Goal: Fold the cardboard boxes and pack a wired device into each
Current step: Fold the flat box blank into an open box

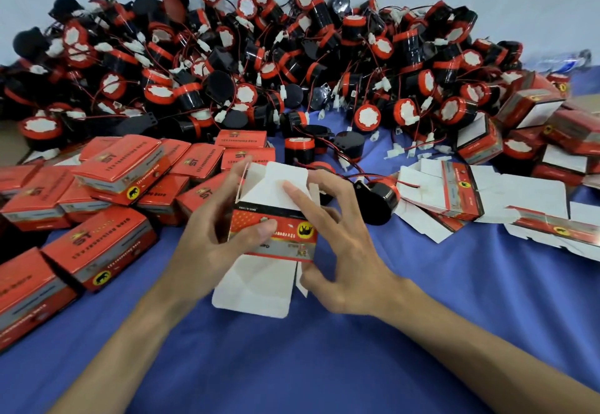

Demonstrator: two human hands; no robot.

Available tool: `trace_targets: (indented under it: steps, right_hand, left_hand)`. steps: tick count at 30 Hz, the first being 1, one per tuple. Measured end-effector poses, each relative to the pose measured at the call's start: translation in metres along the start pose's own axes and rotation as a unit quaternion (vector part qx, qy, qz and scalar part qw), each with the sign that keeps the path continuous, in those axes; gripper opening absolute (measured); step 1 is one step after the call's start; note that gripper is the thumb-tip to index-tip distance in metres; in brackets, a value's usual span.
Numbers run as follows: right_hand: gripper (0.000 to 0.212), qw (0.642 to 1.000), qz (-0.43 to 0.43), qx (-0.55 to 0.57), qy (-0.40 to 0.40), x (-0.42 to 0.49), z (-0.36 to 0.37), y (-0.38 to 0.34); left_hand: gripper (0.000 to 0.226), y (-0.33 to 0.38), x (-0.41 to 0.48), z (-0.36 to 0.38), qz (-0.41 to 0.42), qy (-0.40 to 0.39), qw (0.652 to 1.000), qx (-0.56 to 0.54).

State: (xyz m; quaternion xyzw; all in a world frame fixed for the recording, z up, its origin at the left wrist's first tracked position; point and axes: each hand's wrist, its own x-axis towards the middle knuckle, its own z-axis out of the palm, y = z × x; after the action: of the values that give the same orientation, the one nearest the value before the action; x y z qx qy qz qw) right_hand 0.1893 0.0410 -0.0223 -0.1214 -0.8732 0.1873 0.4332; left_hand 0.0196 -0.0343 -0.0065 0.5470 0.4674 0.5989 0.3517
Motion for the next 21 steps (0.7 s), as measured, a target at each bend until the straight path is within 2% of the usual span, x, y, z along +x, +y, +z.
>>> trace_targets:
  steps: [3,7,10,12,14,17,21]
  right_hand:
    - [0.08,0.997,0.023,0.068,0.037,-0.001,0.001,-0.003]
    - [0.086,0.979,0.078,0.188,0.027,-0.005,0.002,-0.008]
    - [0.076,0.96,0.129,0.245,0.041,-0.006,0.002,-0.008]
    - [0.063,0.954,0.168,0.237,0.074,-0.005,0.005,-0.007]
    - [0.054,0.955,0.191,0.202,0.103,-0.004,0.009,-0.006]
    - [0.052,0.954,0.199,0.195,0.111,-0.003,0.011,-0.006]
    - [0.047,0.939,0.232,0.227,0.112,-0.001,0.01,-0.007]
  left_hand:
    - [0.075,-0.003,-0.002,0.0,0.002,-0.013,0.999,-0.039]
    - [0.051,-0.005,-0.007,0.007,-0.011,-0.014,0.999,-0.05]
    - [0.033,-0.009,-0.008,0.011,-0.023,0.004,0.999,-0.048]
    - [0.027,-0.01,-0.008,0.014,-0.012,0.032,0.998,-0.05]
    - [0.027,-0.011,-0.007,0.017,-0.004,0.055,0.997,-0.054]
    - [0.027,-0.011,-0.008,0.016,-0.002,0.079,0.995,-0.068]
    - [0.049,-0.01,-0.007,0.016,0.028,0.094,0.994,-0.039]
